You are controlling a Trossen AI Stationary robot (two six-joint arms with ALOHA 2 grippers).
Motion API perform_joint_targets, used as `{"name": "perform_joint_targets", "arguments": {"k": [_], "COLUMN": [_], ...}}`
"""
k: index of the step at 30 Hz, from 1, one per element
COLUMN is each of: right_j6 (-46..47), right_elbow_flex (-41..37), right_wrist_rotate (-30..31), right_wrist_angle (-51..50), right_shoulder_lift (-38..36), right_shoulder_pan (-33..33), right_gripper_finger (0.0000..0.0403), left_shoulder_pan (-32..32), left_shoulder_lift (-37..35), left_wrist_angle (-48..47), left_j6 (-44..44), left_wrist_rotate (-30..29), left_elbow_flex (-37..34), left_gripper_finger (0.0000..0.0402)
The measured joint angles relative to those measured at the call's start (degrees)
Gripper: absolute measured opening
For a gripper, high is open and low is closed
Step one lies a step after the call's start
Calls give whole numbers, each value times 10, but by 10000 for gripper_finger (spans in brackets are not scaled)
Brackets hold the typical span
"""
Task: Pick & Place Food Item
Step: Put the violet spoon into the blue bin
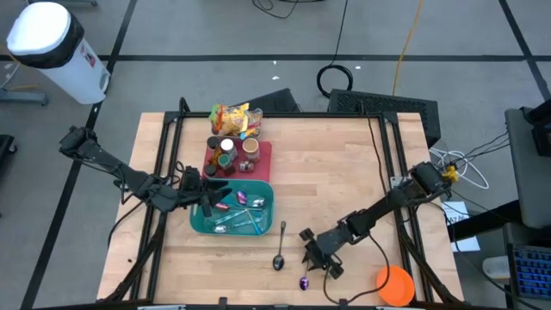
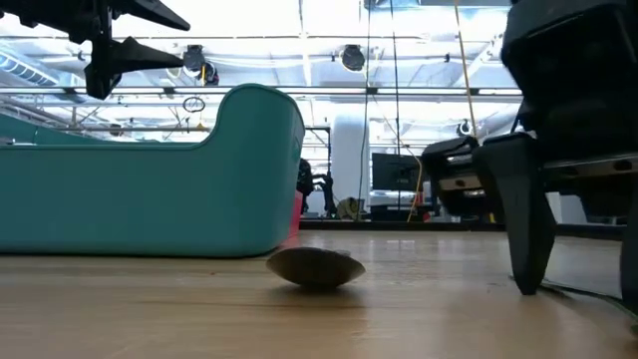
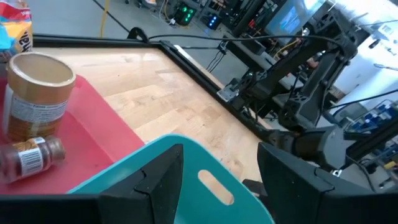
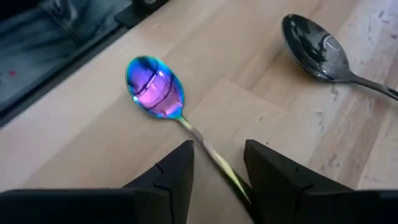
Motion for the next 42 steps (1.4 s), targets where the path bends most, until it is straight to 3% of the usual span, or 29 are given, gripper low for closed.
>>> {"name": "perform_joint_targets", "arguments": {"k": [6, 9, 16, 25, 33, 42], "right_j6": [40, 58, 93, 89, 39, -62], "right_elbow_flex": [1, 1, 1, 0, -5, -2], "right_wrist_rotate": [19, 60, 73, 94, 201, 396], "right_wrist_angle": [-40, -77, -119, -121, -143, -141], "right_shoulder_lift": [3, 2, 2, -4, -87, -196], "right_shoulder_pan": [-34, -48, -63, -44, -9, 22], "right_gripper_finger": [105, 78, 11, 3, 0, 2], "left_shoulder_pan": [0, 0, 0, 0, 0, 0], "left_shoulder_lift": [0, 0, 0, 0, 0, 61], "left_wrist_angle": [3, 3, 3, 3, 3, 51], "left_j6": [10, 10, 10, 10, 10, 23], "left_wrist_rotate": [0, 5, 15, 15, 5, 9], "left_elbow_flex": [0, 0, 0, 0, 0, 0], "left_gripper_finger": [212, 212, 212, 212, 212, 212]}}
